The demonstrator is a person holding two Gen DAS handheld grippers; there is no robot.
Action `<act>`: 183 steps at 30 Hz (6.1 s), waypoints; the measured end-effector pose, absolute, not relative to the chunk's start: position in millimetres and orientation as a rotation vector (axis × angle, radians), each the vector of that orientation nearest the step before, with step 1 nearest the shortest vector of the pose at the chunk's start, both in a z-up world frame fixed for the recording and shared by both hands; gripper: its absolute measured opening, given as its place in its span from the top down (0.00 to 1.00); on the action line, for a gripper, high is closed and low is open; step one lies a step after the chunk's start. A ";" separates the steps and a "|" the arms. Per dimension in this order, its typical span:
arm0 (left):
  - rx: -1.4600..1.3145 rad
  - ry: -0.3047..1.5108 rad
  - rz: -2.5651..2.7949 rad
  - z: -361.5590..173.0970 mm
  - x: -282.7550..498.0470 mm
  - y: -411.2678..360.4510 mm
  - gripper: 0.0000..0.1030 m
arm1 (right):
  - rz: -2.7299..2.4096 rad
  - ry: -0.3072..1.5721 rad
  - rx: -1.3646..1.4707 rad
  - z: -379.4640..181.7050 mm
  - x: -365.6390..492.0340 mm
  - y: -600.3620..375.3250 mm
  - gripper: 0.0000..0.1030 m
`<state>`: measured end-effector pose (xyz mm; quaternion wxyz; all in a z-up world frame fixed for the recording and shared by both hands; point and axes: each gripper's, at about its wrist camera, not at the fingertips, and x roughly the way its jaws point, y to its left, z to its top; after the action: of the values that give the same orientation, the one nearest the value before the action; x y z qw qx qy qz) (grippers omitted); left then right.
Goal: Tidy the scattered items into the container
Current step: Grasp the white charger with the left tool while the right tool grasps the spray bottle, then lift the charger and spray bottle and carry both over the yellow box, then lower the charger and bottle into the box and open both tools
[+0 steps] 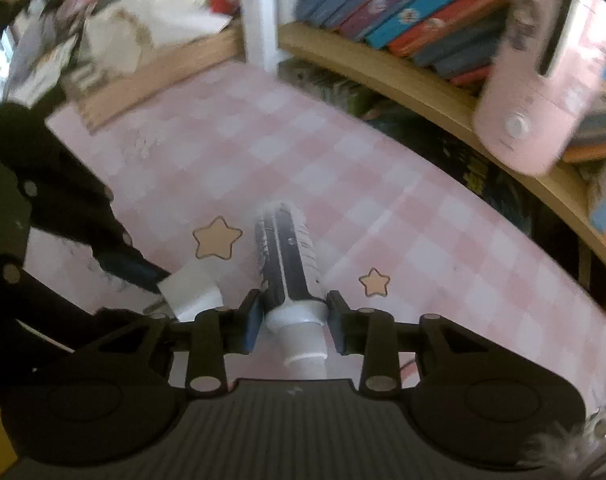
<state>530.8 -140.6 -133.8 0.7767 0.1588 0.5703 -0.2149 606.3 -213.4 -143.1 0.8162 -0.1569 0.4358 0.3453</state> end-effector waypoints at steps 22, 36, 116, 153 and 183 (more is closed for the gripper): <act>0.259 1.156 -0.470 -84.8 497.7 -119.4 0.89 | 0.542 0.906 -0.050 -117.8 532.7 -275.4 0.70; 0.159 1.008 -0.449 -24.2 464.2 -95.1 0.89 | 0.550 0.804 -0.060 -65.1 498.5 -274.4 0.70; -0.216 0.766 -0.686 34.1 104.2 16.8 0.89 | 0.461 0.720 -0.065 27.7 94.8 -245.9 0.70; 0.074 0.939 -0.557 -25.6 216.7 -36.2 0.89 | 0.527 0.807 -0.122 -7.8 245.1 -209.8 0.70; 0.319 1.056 -0.518 -71.8 252.4 -80.7 0.88 | 0.571 1.024 -0.291 -75.6 338.6 -169.0 0.70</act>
<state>252.4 -80.7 -71.8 0.8200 0.1499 0.4959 -0.2433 338.6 -169.0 -75.6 0.8232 -0.1368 0.4813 0.2685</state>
